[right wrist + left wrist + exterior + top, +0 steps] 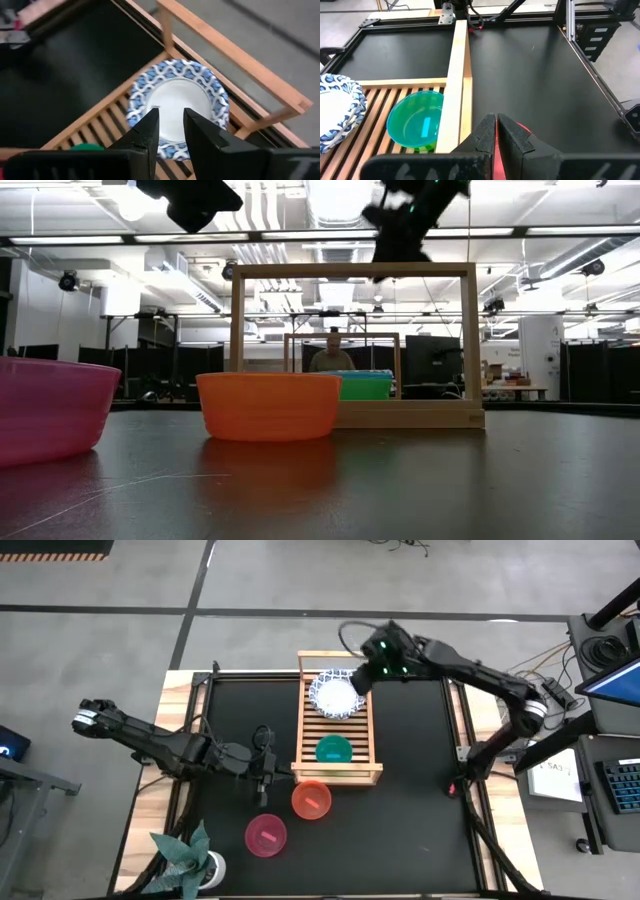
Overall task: Place and stack bowls onto a shelf
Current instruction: Stack the orange bowl on top of the blue bowl on the shelf
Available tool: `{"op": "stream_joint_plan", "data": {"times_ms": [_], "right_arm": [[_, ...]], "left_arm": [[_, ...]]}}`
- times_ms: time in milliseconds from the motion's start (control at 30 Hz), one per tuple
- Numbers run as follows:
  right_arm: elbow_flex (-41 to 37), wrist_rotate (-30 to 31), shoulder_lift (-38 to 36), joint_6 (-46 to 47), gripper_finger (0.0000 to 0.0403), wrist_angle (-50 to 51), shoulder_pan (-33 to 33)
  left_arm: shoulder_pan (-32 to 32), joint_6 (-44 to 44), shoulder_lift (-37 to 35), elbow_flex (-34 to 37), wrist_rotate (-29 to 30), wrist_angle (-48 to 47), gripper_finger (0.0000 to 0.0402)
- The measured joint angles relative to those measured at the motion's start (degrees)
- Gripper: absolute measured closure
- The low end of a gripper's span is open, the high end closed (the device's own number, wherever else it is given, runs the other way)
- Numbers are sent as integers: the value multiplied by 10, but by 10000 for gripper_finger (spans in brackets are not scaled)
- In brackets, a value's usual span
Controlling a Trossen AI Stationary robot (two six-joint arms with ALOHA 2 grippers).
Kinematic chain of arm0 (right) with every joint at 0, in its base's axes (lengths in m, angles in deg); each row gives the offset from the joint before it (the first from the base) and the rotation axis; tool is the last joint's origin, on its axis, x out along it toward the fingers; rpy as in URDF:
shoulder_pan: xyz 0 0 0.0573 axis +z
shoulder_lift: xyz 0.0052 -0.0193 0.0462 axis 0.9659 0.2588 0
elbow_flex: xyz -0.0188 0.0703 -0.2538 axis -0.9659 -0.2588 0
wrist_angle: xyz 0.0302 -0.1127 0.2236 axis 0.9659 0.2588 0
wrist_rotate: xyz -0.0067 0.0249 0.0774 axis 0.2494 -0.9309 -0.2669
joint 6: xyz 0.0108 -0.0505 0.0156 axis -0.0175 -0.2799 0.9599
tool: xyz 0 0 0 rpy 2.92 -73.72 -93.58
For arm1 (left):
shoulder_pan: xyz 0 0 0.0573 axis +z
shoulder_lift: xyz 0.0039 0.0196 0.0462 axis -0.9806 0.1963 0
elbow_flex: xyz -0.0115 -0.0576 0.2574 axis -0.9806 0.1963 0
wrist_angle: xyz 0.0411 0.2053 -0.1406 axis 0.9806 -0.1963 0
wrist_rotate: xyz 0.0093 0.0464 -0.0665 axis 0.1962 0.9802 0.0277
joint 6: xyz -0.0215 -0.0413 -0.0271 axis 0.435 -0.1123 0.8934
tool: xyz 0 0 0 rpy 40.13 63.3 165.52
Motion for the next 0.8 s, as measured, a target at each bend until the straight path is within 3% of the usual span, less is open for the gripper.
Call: {"op": "stream_joint_plan", "data": {"times_ms": [367,667,800], "right_arm": [[-227,37,-199,-39,328,-166,217],[-418,83,-305,-96,329,-350,383],[-462,108,-332,-96,332,-371,421]], "left_arm": [[0,102,0,0,-4,-4,402],[-8,355,8,0,-52,-47,402],[-28,474,42,-6,-90,-56,402]]}}
